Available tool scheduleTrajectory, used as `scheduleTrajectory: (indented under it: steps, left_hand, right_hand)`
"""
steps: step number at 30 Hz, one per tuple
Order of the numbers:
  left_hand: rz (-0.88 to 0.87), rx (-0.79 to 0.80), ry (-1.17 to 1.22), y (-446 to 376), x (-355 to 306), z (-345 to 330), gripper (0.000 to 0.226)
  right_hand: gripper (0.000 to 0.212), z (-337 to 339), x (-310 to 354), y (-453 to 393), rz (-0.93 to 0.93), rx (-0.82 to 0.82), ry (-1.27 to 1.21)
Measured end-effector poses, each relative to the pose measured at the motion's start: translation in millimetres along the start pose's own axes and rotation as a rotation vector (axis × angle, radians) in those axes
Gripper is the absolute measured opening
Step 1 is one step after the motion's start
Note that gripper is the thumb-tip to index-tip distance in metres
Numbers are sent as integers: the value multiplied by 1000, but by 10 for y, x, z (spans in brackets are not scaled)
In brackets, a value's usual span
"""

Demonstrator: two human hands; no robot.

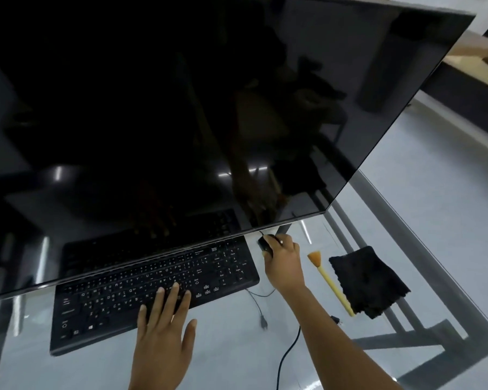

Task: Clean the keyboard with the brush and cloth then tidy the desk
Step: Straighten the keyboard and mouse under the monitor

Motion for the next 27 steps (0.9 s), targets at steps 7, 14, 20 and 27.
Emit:
scheduleTrajectory:
  steps: [7,14,20,27]
  left_hand:
    - [-33,3,-15,-20,-28,27,59]
    - [-71,6,-40,-15,-46,73,53]
    - [-67,27,-47,163,139,230,53]
    - [-2,-23,27,986,619,499,50]
  right_hand:
    - [38,-38,-30,-108,10,32,20]
    - [44,63,23,11,-1,-22,41]
    - [46,28,582,488,185,14,15]
    - [47,-452,1502,1405,424,304,-15]
Point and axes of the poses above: each hand's wrist, its own y-axis away from the middle knuckle, its own z-axis out of the back of the hand, x = y × z, the point moved 9 cm from there along -y, towards the middle knuckle
